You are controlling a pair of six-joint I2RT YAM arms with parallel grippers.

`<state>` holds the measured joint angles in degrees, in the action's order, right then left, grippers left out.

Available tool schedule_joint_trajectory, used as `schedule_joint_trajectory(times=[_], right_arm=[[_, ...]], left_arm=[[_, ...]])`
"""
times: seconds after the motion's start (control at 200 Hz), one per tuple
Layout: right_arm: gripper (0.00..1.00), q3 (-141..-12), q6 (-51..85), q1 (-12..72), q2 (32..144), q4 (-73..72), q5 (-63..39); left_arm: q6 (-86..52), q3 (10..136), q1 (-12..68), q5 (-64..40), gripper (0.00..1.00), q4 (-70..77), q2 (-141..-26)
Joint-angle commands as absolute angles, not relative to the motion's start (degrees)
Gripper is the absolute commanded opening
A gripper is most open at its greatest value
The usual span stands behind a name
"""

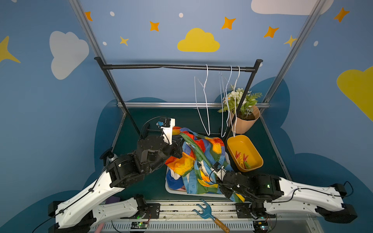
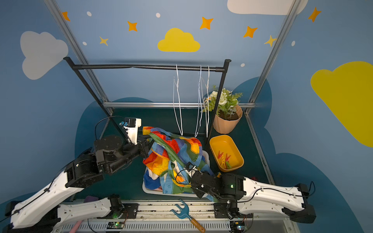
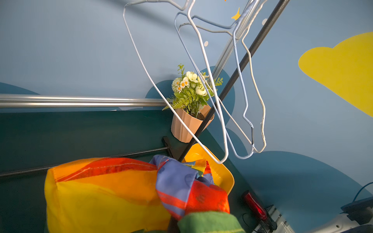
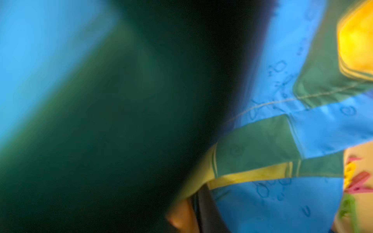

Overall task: Remove the clothespins securing jackets to the hanger
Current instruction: Place the jacket in the basket.

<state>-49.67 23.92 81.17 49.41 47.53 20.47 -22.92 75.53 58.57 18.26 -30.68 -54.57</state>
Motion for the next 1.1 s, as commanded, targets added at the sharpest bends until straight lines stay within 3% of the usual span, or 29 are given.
schedule_joint_trajectory(times=[0.0,0.17,0.506,0.921,1.096], right_arm=[[0.00,-55.03,21.51,80.53,47.89,41.81,17.56],[0.00,-68.63,14.21,81.06,54.08,40.03,12.62],[0.00,-88.90,1.66,80.60,67.51,35.73,12.74],[0.00,-95.47,-4.18,61.46,74.82,30.07,2.89],[0.00,-98.27,-6.21,56.35,76.59,29.18,-1.13]], left_arm=[[-21.95,75.65,59.79,21.38,0.04,-28.33,-52.92],[-22.29,72.99,62.13,23.57,0.04,-27.60,-52.28],[-23.42,69.55,69.72,28.21,0.04,-23.62,-52.64],[-27.07,64.08,84.27,40.08,0.04,-15.26,-55.00],[-35.27,59.77,85.79,40.02,0.04,-13.62,-56.75]])
